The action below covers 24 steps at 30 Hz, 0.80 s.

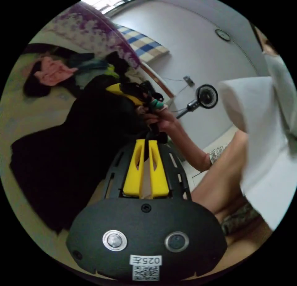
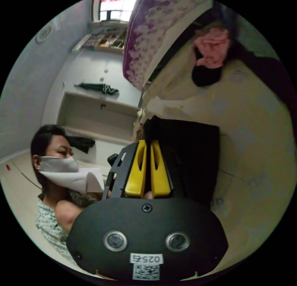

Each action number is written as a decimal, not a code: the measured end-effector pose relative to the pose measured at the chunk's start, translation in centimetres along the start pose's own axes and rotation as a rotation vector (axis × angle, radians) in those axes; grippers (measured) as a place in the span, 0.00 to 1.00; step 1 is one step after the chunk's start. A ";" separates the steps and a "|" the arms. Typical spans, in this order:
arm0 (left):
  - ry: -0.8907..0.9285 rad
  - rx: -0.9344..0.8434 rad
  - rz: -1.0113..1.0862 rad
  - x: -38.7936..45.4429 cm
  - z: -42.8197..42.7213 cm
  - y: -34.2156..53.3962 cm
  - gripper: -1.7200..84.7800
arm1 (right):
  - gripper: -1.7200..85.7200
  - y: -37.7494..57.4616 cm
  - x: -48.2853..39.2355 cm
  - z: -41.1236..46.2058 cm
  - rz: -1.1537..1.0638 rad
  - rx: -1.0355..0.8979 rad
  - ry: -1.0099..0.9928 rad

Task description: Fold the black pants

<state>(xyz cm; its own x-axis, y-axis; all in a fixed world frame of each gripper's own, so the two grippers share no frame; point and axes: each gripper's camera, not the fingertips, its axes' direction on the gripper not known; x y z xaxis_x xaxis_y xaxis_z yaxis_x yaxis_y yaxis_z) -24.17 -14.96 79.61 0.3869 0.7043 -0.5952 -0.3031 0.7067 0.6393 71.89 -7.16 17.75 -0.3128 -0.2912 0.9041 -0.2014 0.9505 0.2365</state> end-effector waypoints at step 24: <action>-0.836 -0.424 -0.087 -3.6 -14.9 5.9 0.05 | 0.15 17.0 -8.0 12.1 -0.133 -0.097 0.416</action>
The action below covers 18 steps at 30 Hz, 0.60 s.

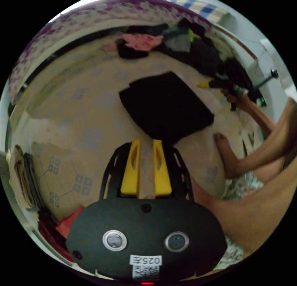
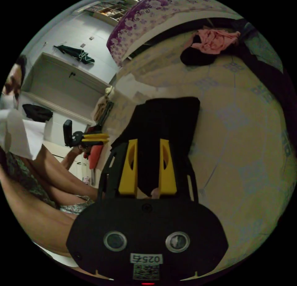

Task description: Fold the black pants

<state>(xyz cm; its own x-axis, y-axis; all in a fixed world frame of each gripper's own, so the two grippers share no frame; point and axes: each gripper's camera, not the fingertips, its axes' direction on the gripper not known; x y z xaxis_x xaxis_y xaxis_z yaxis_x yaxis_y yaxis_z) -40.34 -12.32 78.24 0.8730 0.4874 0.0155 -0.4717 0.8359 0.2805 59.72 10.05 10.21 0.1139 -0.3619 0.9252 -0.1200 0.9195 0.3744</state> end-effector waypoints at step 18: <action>0.479 0.230 -0.453 -12.9 7.2 -8.5 0.03 | 0.22 5.3 -2.4 3.8 0.123 0.032 0.075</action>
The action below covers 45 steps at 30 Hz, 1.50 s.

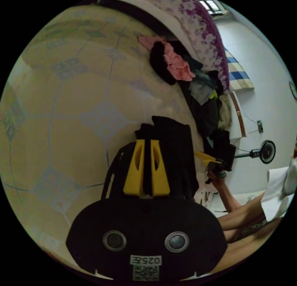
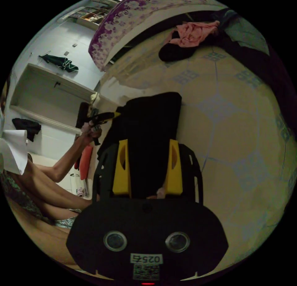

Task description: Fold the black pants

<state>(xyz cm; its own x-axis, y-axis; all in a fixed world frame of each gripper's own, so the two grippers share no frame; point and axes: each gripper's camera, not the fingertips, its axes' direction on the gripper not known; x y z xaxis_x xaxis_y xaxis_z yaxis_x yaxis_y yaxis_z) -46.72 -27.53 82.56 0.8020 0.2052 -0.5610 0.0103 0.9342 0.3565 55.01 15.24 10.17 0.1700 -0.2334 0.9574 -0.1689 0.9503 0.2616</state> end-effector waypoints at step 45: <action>0.038 -0.098 -0.214 -9.6 -6.8 4.6 0.14 | 0.21 15.0 25.1 17.9 0.206 0.041 -0.271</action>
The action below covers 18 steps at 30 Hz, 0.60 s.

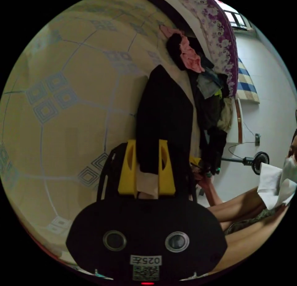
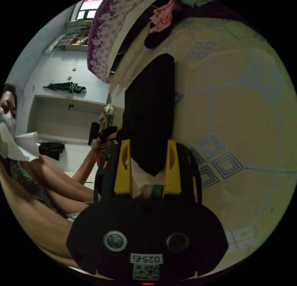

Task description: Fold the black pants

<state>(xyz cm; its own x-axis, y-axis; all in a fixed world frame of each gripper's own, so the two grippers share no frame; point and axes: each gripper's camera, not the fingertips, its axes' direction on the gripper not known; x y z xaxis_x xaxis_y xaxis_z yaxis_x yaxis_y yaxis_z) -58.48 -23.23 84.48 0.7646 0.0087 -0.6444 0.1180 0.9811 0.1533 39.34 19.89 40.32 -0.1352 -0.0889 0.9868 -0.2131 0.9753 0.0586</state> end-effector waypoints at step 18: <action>0.047 -0.199 0.048 -7.5 -1.1 -5.4 0.07 | 0.09 -8.6 23.9 18.7 0.086 -0.148 -0.243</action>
<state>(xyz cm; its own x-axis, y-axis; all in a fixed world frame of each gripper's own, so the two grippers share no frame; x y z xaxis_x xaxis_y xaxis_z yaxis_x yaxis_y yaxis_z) -65.54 -28.42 87.69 0.7352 0.0604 -0.6751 -0.0484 0.9982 0.0367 19.88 5.59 60.59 -0.3778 -0.0329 0.9253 -0.0498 0.9986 0.0151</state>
